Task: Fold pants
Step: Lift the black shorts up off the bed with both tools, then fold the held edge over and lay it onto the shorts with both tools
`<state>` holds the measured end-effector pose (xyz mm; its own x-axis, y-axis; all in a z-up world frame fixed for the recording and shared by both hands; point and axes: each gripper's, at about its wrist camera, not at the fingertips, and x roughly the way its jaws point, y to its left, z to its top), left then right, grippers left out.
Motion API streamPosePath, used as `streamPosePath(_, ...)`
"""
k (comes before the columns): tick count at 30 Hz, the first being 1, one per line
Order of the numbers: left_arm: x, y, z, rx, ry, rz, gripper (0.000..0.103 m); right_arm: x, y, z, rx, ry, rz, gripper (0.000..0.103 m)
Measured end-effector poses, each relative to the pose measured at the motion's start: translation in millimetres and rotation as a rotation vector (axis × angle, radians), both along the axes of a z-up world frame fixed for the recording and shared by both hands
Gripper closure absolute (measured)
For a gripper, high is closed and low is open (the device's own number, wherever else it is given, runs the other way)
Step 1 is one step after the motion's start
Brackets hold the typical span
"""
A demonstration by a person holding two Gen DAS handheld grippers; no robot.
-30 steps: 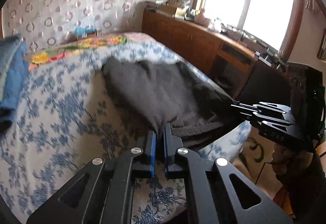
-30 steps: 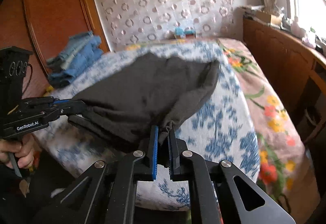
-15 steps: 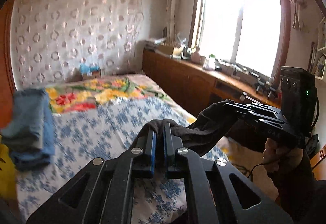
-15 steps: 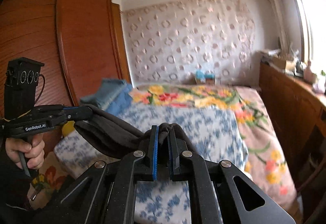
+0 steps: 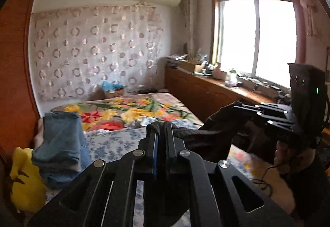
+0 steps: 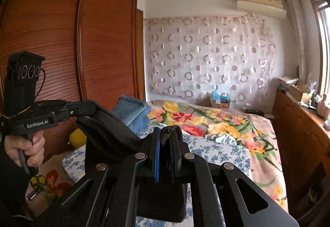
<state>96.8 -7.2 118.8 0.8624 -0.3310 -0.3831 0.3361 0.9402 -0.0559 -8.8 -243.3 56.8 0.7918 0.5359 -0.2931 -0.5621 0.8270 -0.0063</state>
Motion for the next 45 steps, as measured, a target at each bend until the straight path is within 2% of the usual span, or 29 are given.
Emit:
streamPosePath(3, 30, 9, -9, 0.024, 0.023, 0.035, 0.097, 37, 13, 1, -0.028, 0.035, -0.005, 0.096)
streamPosePath(7, 72, 19, -10, 0.047, 0.023, 0.07, 0.097, 79, 39, 16, -0.107, 0.028, -0.04, 0.096)
streamPosePath(14, 116, 20, 0, 0.132, 0.002, 0.079, 0.097, 124, 75, 49, -0.11, 0.005, -0.094, 0.096)
streamPosePath(16, 122, 25, -3, 0.145, 0.013, 0.079, 0.097, 132, 82, 50, -0.101, 0.008, -0.089, 0.096)
streamPosePath(22, 132, 34, -28, 0.131, 0.082, 0.077, 0.097, 154, 88, 23, -0.113, 0.061, -0.056, 0.096)
streamPosePath(26, 128, 32, -37, 0.125, 0.114, 0.072, 0.097, 168, 89, 21, -0.13, 0.092, -0.046, 0.096)
streamPosePath(33, 106, 25, -37, 0.113, 0.132, 0.046, 0.097, 160, 76, 36, -0.143, 0.138, -0.035, 0.096)
streamPosePath(39, 75, 18, -46, 0.091, 0.151, 0.022, 0.097, 142, 69, 38, -0.134, 0.165, -0.019, 0.096)
streamPosePath(45, 35, 3, -61, 0.099, 0.163, -0.009, 0.097, 104, 57, 30, -0.137, 0.196, -0.006, 0.096)
